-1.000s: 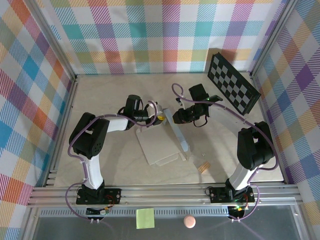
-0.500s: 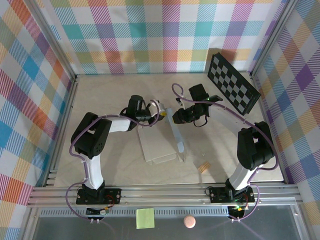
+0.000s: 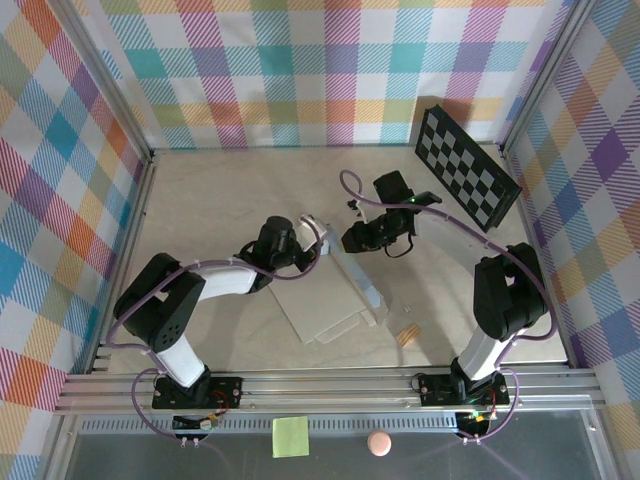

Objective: Fold the paper box

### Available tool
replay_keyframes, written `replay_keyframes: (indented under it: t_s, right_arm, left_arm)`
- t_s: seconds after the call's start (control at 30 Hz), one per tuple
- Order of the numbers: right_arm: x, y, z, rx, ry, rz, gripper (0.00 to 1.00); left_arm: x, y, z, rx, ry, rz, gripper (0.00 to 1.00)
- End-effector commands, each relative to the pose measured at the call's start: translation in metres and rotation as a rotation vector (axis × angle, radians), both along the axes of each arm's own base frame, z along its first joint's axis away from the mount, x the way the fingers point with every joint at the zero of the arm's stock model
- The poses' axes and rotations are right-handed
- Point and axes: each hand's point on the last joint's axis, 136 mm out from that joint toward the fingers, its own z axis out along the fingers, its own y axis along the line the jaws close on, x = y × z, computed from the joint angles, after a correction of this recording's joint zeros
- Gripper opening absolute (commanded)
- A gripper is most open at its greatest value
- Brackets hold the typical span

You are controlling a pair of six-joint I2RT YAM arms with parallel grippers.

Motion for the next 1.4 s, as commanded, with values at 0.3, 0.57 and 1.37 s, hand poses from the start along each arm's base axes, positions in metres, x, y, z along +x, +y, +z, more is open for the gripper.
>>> replay_keyframes:
  t_s: [0.3, 0.57, 1.37]
  right_arm:
    - [-0.018, -0.001, -0.031, -0.072, 0.066, 0.043, 0.23]
    - [-0.015, 0.0, -0.03, -0.069, 0.063, 0.044, 0.22]
    - [-0.019, -0.007, -0.015, -0.136, 0.011, 0.018, 0.37]
  left_arm:
    - [0.0, -0.013, -0.011, -0.031, 0.006, 0.013, 0.24]
    - [0.01, -0.021, -0.018, -0.047, -0.006, 0.013, 0.21]
    - [-0.008, -0.001, 0.003, -0.057, 0.002, 0.275, 0.28]
